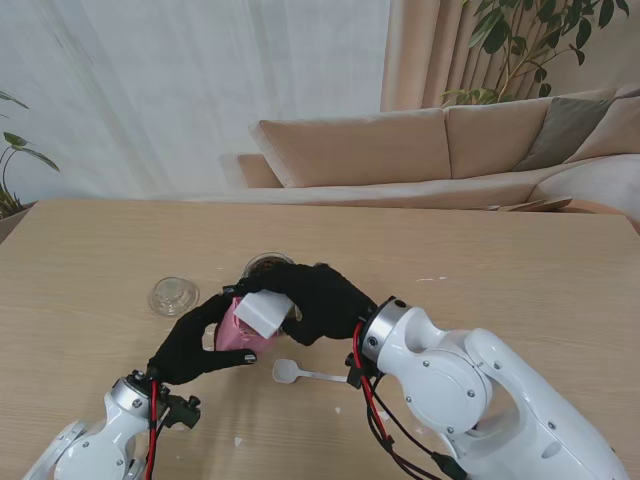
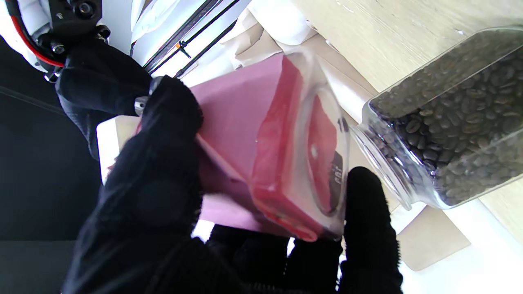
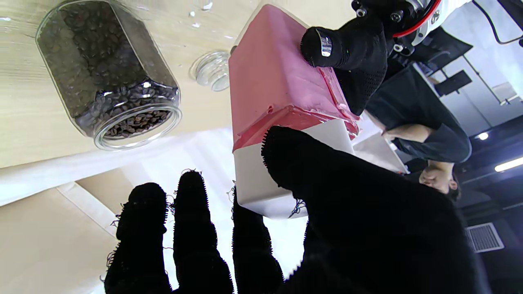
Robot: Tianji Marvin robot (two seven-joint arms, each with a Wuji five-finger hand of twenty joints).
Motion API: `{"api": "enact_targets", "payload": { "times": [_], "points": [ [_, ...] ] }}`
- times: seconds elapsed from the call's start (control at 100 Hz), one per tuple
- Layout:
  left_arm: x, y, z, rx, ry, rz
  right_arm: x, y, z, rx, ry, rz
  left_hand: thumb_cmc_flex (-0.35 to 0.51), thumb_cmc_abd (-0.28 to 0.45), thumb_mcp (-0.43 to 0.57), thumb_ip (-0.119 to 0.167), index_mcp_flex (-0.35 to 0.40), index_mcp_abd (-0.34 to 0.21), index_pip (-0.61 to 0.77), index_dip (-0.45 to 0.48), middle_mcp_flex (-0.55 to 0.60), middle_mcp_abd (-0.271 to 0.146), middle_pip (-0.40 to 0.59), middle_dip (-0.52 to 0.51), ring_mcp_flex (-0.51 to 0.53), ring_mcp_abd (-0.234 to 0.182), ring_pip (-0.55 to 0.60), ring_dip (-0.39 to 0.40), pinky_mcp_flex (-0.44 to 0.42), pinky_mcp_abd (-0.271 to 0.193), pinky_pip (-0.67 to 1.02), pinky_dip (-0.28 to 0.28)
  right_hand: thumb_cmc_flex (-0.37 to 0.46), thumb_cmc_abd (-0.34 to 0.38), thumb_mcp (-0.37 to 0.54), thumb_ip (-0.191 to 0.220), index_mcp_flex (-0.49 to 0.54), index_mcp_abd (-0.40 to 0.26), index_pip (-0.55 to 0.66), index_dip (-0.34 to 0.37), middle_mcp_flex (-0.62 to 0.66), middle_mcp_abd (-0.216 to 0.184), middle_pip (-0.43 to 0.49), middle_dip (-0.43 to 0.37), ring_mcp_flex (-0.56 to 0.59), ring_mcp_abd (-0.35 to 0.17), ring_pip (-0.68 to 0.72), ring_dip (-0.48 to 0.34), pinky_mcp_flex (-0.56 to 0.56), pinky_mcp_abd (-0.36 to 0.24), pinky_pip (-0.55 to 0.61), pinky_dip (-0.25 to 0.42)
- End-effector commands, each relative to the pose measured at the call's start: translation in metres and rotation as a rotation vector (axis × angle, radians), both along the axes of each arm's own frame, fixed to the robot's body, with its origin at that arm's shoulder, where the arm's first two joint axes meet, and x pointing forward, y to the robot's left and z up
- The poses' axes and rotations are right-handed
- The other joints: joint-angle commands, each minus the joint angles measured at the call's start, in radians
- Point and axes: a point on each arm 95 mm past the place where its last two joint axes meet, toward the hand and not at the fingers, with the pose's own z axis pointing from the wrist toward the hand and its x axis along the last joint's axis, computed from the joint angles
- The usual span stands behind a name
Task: Portion coffee beans from the glass jar into the coffee jar
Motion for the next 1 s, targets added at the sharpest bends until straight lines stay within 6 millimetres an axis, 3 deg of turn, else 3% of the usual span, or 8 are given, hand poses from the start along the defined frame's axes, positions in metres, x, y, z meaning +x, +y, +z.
{"api": "enact_targets", "payload": {
  "times": [0.0, 0.27, 0.35, 0.51, 0.59, 0.68, 0.81, 0.99],
  "points": [
    [-0.002, -0.003, 0.003, -0.001, -0.006, -0.017, -0.002, 0.000, 0.000, -0.021, 0.004, 0.019, 0.243, 0.183, 0.322, 0.025, 0.088, -0.190, 0.247, 0.073, 0.121, -0.145, 0.193, 0.094, 0.027, -0.020, 0.009, 0.028, 0.003, -0.005, 0.014, 0.001, -0.004, -0.030, 0.012, -0.025, -0.059, -0.014, -0.010, -0.034, -0.063, -0.025, -0.019, -0.011, -0.037, -0.007, -0.026, -0.016, -0.020, -0.028, -0.030, -0.006],
    [-0.002, -0.002, 0.003, 0.000, -0.007, -0.013, -0.004, -0.005, 0.004, -0.052, -0.010, 0.031, 0.243, 0.183, 0.322, 0.025, 0.088, -0.190, 0.246, 0.074, 0.121, -0.145, 0.192, 0.094, 0.027, -0.021, 0.009, 0.028, 0.003, -0.005, 0.014, 0.001, -0.238, -0.072, -0.232, -0.039, -0.250, 0.052, -0.124, -0.120, -0.188, -0.045, -0.055, -0.024, -0.083, -0.010, -0.059, -0.018, -0.047, -0.051, -0.067, 0.002],
    [-0.001, -0.002, 0.003, 0.002, -0.008, -0.013, -0.006, -0.007, 0.005, -0.050, -0.013, 0.024, 0.243, 0.183, 0.323, 0.025, 0.088, -0.190, 0.246, 0.074, 0.121, -0.145, 0.192, 0.094, 0.027, -0.021, 0.009, 0.029, 0.003, -0.005, 0.014, 0.001, -0.325, -0.025, -0.331, -0.045, -0.243, 0.106, -0.193, -0.108, -0.189, -0.044, -0.083, -0.028, -0.089, -0.015, -0.064, -0.014, -0.052, -0.054, -0.073, 0.010],
    [-0.001, -0.003, 0.002, 0.001, -0.010, -0.009, -0.008, -0.006, 0.003, 0.005, 0.000, -0.030, 0.243, 0.183, 0.322, 0.024, 0.088, -0.189, 0.246, 0.074, 0.121, -0.146, 0.192, 0.095, 0.028, -0.021, 0.008, 0.029, 0.003, -0.005, 0.014, 0.001, -0.495, 0.079, -0.434, -0.038, -0.150, 0.469, -0.164, -0.030, -0.164, 0.009, -0.008, 0.024, -0.070, -0.021, -0.048, -0.006, -0.040, -0.039, -0.062, 0.022],
    [-0.001, -0.003, 0.002, 0.000, -0.009, -0.008, -0.007, -0.006, 0.000, 0.035, 0.005, -0.080, 0.243, 0.182, 0.323, 0.025, 0.088, -0.189, 0.246, 0.074, 0.122, -0.145, 0.193, 0.095, 0.027, -0.020, 0.008, 0.029, 0.003, -0.005, 0.014, 0.001, -0.543, 0.109, -0.437, -0.040, -0.051, 0.545, -0.148, -0.012, -0.110, 0.064, 0.037, 0.042, -0.052, -0.014, -0.018, 0.004, -0.028, -0.026, -0.038, 0.030],
    [-0.001, -0.003, 0.002, 0.002, -0.007, -0.007, -0.006, -0.004, -0.002, 0.054, 0.020, -0.118, 0.243, 0.183, 0.323, 0.024, 0.088, -0.189, 0.246, 0.074, 0.122, -0.144, 0.193, 0.095, 0.027, -0.020, 0.008, 0.029, 0.003, -0.005, 0.014, 0.001, -0.583, 0.133, -0.434, -0.042, 0.024, 0.578, -0.132, 0.021, -0.059, 0.101, 0.073, 0.056, -0.030, -0.003, 0.018, 0.012, -0.012, -0.013, -0.004, 0.034],
    [-0.002, -0.004, 0.002, 0.003, -0.006, -0.010, -0.004, -0.002, -0.006, 0.045, 0.023, -0.136, 0.243, 0.182, 0.324, 0.025, 0.089, -0.189, 0.246, 0.075, 0.122, -0.145, 0.193, 0.095, 0.028, -0.019, 0.009, 0.030, 0.003, -0.005, 0.014, 0.001, -0.610, 0.144, -0.433, -0.044, 0.074, 0.590, -0.103, 0.095, -0.021, 0.108, 0.105, 0.069, -0.004, 0.008, 0.056, 0.019, 0.011, -0.002, 0.035, 0.026],
    [-0.001, -0.006, 0.002, 0.007, -0.005, -0.014, -0.002, 0.003, -0.008, 0.028, 0.026, -0.108, 0.243, 0.183, 0.324, 0.024, 0.088, -0.189, 0.246, 0.075, 0.122, -0.144, 0.193, 0.095, 0.028, -0.020, 0.008, 0.030, 0.003, -0.005, 0.014, 0.001, -0.524, 0.122, -0.424, -0.020, 0.121, 0.569, -0.050, 0.180, 0.016, 0.092, 0.132, 0.086, 0.024, 0.008, 0.080, 0.025, 0.025, 0.007, 0.059, 0.019]
  ]
}}
